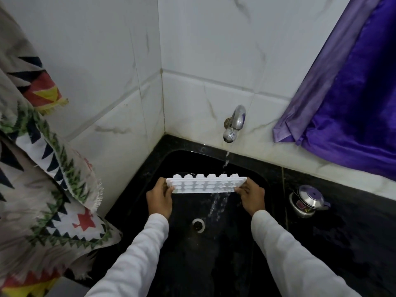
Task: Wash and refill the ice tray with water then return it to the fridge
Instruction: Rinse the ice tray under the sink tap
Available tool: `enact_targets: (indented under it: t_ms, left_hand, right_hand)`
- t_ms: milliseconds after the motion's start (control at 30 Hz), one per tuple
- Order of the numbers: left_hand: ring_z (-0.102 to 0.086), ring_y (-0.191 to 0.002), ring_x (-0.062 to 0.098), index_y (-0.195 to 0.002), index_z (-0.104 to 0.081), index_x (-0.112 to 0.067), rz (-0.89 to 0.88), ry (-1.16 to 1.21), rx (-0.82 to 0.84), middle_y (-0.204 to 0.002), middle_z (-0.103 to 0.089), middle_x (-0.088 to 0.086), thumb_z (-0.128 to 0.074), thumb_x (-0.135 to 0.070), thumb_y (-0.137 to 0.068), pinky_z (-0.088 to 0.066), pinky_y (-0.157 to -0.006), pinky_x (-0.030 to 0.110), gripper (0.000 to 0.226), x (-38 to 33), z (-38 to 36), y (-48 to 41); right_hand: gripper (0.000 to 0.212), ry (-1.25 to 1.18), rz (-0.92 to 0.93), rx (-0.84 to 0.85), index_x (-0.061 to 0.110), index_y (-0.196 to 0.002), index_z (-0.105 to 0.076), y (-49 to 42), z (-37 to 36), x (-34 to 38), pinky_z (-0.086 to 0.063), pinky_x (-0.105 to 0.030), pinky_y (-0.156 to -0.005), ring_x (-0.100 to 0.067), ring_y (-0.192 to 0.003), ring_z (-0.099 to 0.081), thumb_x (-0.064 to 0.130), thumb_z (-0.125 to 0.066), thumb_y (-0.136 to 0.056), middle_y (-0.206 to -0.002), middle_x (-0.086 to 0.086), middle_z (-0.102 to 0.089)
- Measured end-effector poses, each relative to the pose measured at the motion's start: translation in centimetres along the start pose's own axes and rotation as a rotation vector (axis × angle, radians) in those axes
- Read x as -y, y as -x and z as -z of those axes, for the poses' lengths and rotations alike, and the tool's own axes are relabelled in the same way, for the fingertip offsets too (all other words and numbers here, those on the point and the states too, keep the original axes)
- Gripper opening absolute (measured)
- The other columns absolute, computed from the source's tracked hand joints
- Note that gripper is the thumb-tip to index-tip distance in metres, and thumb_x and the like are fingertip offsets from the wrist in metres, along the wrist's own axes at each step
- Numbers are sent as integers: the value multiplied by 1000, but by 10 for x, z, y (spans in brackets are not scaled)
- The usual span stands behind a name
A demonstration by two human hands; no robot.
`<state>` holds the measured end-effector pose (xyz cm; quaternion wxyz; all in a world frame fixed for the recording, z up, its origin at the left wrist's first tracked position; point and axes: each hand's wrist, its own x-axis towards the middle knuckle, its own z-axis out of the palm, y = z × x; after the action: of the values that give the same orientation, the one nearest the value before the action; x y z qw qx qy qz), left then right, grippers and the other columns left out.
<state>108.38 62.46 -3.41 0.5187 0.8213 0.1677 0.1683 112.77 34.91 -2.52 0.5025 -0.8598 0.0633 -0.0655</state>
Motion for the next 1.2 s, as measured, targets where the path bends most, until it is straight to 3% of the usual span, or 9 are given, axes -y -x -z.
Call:
enact_targets:
  t_ms: [133, 267, 433, 533, 700, 833, 1000, 1100, 1200]
  left_hand:
    - [-69, -83, 7, -90, -64, -13, -88, 43, -85, -91, -74, -4, -67, 0, -91, -44, -77, 2, 12, -9, 3, 10]
    - [-69, -76, 13, -84, -62, -13, -80, 2, -51, -81, -73, -2, -67, 1, -89, -52, -73, 20, 15, -13, 5, 12]
    - [-65, -69, 16, -82, -62, -10, -112, -51, -104, -73, -67, -3, -66, 3, -88, -39, -64, 2, 15, -24, 4, 18]
    - [-67, -71, 12, -83, -63, -12, -115, -52, -101, -76, -68, -4, -65, 6, -88, -41, -66, 2, 18, -28, 1, 26]
    - [-71, -79, 16, -80, -60, -18, 16, -75, -23, -77, -70, -8, -65, 1, -87, -47, -67, 10, 21, -31, -2, 29]
    - [-68, -88, 15, -98, -66, -22, 88, -55, -21, -87, -70, -8, -64, -11, -93, -49, -74, 19, 12, -39, -6, 36]
    - [-62, -94, 7, -127, -56, -23, 139, 61, 41, -108, -66, -5, -51, -20, -102, -48, -79, 23, 25, -52, -8, 33]
    - [-63, -108, 16, -134, -53, -26, 212, 173, 57, -121, -65, -4, -47, -23, -104, -53, -95, 38, 31, -57, -11, 20]
    - [-65, -110, 19, -131, -58, -26, 268, 246, 63, -120, -68, 0, -49, -22, -103, -53, -99, 46, 30, -60, -14, 6]
  right_hand:
    - [17, -11, 77, -115, 12, -88, -66, -3, 4, -1, -53, -14, -78, 5, -79, -69, -5, -69, -85, -82, 8, -73]
    - [13, 23, 72, -12, 6, -89, -68, -5, 6, -4, -53, -16, -84, 9, -76, -66, -5, -71, -84, -82, -1, -74]
    - [21, 48, 133, 4, 16, -79, -64, -10, 14, -4, -44, -10, -66, -14, -72, -66, -2, -74, -82, -75, 0, -69]
    - [25, 32, 125, 27, 19, -77, -65, -7, 17, -11, -44, -15, -65, -9, -66, -63, -5, -71, -82, -71, 2, -68]
    - [17, -2, -6, 172, 13, -84, -64, -15, 27, -15, -44, -2, -70, -13, -82, -69, 0, -74, -84, -77, 4, -70]
    - [9, -74, -65, 168, 14, -91, -65, -19, 27, -17, -55, -32, -87, -13, -86, -70, 9, -71, -89, -85, 4, -72]
    - [31, -108, -26, 129, 21, -121, -56, -26, 27, 3, -50, -29, -80, -16, -88, -67, 16, -68, -93, -91, 0, -69]
    - [36, -88, 43, 118, 24, -127, -53, -33, 27, 17, -51, -33, -84, -19, -91, -67, 15, -64, -94, -97, -2, -69]
    - [38, -4, 114, 154, 28, -132, -51, -37, 26, 28, -44, -32, -95, -22, -114, -58, 15, -56, -96, -125, -4, -60]
